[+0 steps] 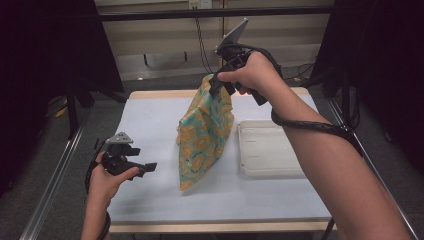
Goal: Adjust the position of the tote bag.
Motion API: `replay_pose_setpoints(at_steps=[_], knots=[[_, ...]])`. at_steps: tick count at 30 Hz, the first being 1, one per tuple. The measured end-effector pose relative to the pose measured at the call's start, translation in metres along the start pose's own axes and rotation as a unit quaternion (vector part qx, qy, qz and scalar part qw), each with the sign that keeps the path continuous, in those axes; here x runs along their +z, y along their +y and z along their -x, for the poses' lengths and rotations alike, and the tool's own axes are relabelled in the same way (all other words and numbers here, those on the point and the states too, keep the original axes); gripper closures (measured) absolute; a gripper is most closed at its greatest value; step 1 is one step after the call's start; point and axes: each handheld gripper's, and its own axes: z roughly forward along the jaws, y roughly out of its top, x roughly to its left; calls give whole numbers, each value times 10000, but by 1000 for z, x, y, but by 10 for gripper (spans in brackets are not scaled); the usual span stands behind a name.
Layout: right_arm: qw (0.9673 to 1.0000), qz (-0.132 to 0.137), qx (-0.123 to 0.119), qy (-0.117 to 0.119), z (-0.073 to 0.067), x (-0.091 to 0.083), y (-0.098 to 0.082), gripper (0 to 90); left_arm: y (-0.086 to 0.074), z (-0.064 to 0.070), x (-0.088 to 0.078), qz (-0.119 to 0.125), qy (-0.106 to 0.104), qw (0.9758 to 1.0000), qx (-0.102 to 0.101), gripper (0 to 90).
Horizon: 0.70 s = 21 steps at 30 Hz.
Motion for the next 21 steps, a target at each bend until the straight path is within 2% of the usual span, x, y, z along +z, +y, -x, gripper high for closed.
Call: replay_pose_setpoints(at_steps=[1,4,5,10,12,16,20,21], knots=[[10000,11,46,-11,-1,0,1,142,0,0,0,-77,10,9999,68,94],[10000,40,66,50,-1,2,3,142,0,0,2,-45,5,10000,0,94],[9999,15,160,62,-1,2,3,143,0,0,2,-55,-1,10000,7,94],[9996,117,240,43,-1,4,7,143,0,-1,1,-47,23,10000,6,95],[9994,115,306,104,-3,6,8,142,0,-2,1,-90,30,9999,47,95],[9997,79,211,72,-8,13,9,142,-1,-2,1,-125,47,9999,43,97],[9996,-71,255,87,-12,24,8,146,-1,-2,1,-128,54,9999,46,97],[9998,-68,184,83,-12,27,7,154,-1,-2,1,-110,39,9999,-12,97]])
